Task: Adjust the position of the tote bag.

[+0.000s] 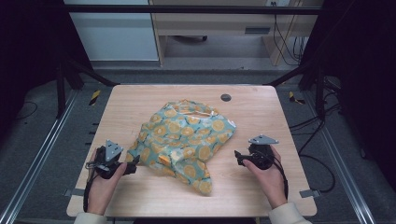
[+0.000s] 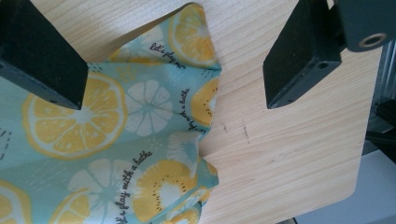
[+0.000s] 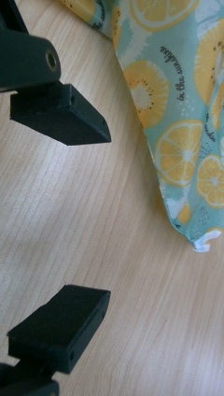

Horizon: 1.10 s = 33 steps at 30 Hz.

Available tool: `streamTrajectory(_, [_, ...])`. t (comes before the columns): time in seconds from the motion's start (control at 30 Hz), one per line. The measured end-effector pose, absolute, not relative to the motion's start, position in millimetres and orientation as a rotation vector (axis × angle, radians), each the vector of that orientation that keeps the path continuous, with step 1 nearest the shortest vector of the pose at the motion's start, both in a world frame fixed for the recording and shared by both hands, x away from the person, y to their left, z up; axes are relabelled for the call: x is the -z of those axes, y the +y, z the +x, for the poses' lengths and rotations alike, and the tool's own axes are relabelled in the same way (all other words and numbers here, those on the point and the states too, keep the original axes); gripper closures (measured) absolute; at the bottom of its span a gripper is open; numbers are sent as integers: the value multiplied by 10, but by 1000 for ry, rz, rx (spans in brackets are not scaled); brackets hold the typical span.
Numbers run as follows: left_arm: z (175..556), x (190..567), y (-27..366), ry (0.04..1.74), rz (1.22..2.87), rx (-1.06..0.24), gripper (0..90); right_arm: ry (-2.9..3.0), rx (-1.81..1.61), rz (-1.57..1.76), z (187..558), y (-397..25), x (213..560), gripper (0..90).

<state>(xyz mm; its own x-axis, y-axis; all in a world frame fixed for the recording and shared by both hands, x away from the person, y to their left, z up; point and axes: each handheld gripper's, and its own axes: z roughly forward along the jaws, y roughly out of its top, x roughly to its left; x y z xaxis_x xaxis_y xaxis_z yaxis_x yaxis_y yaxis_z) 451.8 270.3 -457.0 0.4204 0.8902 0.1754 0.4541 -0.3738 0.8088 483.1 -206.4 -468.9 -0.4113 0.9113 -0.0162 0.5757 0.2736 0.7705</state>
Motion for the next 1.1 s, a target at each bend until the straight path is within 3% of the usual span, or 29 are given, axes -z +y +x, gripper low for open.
streamTrajectory(0.4, [4513,4587,2673,1123,2018,-820,65,2140,-944,1343,4951,-2007,4696,243])
streamTrajectory(1.1, [4519,4609,2613,1092,2066,-828,65,2121,-928,1535,5954,-1927,4441,240])
